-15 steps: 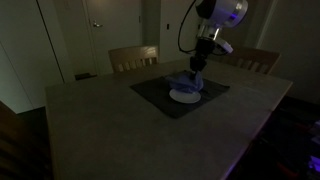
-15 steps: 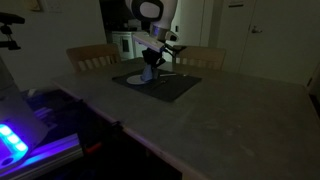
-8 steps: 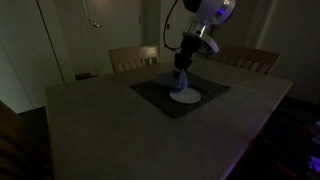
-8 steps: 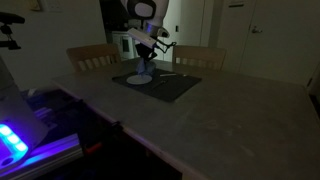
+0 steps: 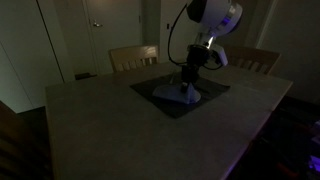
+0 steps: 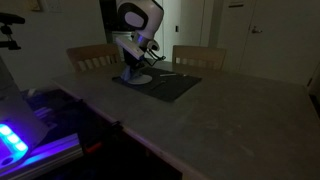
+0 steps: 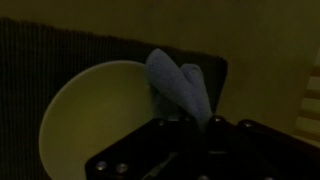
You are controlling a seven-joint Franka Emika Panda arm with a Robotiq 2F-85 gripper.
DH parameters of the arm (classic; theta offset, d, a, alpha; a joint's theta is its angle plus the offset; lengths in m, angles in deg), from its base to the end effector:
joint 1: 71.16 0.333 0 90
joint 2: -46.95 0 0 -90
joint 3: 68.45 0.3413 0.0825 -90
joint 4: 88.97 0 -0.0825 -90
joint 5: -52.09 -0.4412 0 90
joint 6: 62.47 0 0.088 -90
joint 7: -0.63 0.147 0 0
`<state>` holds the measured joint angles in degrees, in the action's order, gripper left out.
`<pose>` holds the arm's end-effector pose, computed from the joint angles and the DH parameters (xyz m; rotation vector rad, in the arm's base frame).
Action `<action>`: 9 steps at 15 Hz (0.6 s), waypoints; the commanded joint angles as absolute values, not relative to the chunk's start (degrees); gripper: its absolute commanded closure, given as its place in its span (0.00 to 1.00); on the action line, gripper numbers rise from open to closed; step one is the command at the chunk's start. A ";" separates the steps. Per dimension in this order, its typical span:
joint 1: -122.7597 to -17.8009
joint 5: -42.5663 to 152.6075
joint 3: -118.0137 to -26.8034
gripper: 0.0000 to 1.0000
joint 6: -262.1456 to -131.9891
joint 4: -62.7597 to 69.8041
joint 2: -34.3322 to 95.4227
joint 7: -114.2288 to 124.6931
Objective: Use the towel to wipe the plate
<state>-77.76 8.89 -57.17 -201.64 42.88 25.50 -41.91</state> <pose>0.5279 0.0726 0.1085 -2.5924 -0.2273 0.0984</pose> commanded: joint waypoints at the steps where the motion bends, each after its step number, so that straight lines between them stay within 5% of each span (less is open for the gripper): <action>1: -78.43 7.44 -59.10 0.98 -201.36 46.45 26.16 -43.76; 9: -77.82 16.06 -65.02 0.98 -202.95 43.83 24.81 -34.61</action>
